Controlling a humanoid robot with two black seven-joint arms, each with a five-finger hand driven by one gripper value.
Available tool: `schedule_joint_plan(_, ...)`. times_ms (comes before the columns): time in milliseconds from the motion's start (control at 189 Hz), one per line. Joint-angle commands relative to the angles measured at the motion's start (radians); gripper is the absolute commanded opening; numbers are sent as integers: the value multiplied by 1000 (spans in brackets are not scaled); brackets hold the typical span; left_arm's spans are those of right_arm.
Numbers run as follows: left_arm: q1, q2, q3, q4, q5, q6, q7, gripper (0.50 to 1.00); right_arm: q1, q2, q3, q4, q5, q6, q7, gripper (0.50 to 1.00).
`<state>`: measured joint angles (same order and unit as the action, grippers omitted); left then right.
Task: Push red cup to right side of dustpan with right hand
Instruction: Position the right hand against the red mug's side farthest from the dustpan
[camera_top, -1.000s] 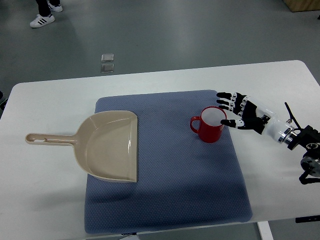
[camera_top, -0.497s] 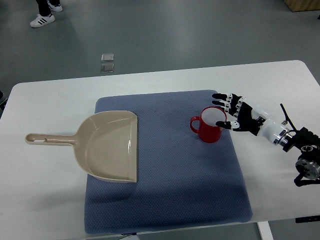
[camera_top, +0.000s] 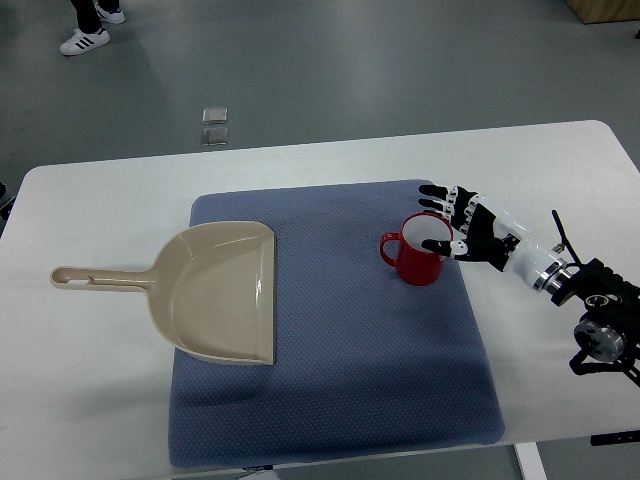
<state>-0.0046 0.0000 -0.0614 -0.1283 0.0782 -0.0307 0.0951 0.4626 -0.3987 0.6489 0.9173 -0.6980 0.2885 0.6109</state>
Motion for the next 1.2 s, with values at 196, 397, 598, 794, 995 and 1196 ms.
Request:
schedule_joint_plan(196, 0, 0, 0, 1, 0, 0, 0, 1000, -16, 15, 26, 5, 0, 9, 0, 917)
schedule_joint_plan(397, 0, 0, 0, -1, 0, 0, 0, 1000, -12, 18, 26, 5, -54, -6, 0, 917)
schedule_joint_plan(598, 0, 0, 0, -1, 0, 0, 0, 1000, -10, 23, 26, 3, -86, -54, 0, 917)
schedule_joint_plan(794, 0, 0, 0, -1, 0, 0, 0, 1000, -4, 21, 32, 2, -127, -75, 0, 917)
schedule_joint_plan(995, 0, 0, 0, 1, 0, 0, 0, 1000, -4, 21, 40, 2, -173, -84, 0, 917)
schedule_joint_plan(1196, 0, 0, 0, 1, 0, 0, 0, 1000, -4, 23, 40, 2, -210, -114, 0, 917)
